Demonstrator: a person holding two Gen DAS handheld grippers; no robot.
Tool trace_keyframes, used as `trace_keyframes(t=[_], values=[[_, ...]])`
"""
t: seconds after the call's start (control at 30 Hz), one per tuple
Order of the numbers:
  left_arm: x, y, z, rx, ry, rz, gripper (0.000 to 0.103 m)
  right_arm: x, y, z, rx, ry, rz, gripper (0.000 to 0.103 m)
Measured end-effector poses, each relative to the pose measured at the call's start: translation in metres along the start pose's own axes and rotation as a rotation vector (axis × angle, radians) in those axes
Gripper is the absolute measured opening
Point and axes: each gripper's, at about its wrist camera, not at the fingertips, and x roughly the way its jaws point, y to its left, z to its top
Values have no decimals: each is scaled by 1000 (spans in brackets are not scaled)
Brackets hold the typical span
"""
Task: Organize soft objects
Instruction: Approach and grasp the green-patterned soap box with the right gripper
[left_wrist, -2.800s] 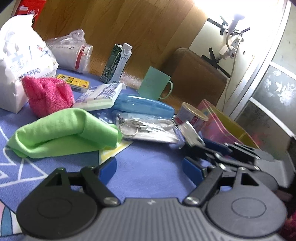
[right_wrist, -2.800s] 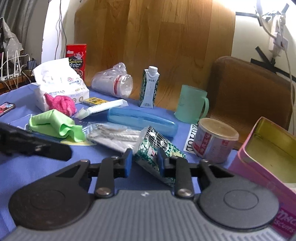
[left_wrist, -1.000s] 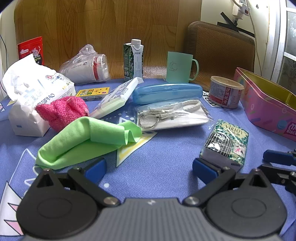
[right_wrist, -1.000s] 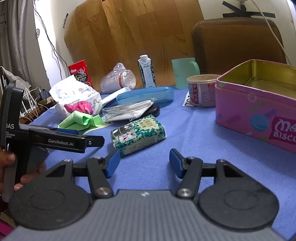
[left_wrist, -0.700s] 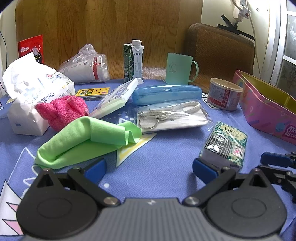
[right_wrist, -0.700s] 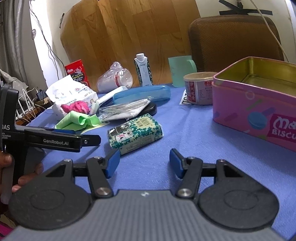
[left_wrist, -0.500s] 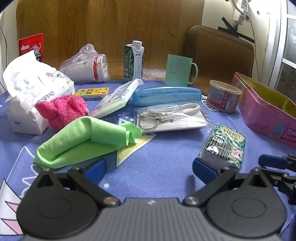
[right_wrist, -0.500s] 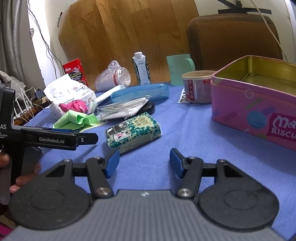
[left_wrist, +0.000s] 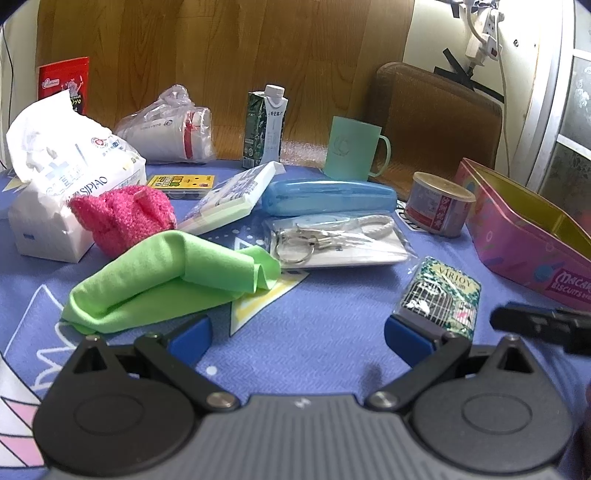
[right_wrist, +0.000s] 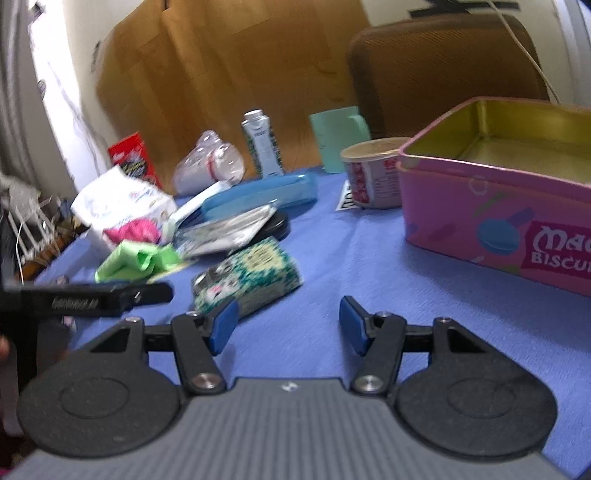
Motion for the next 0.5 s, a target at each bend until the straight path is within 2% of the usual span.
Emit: trace_keyframes(t=[0.3,0.5], values=[[-2,9,0,-42,-15,-47,103,32,-10,25,40,28,17,63],[-2,11,1,-54,-19,-65,103,45,-7,30,38,47,41,63]])
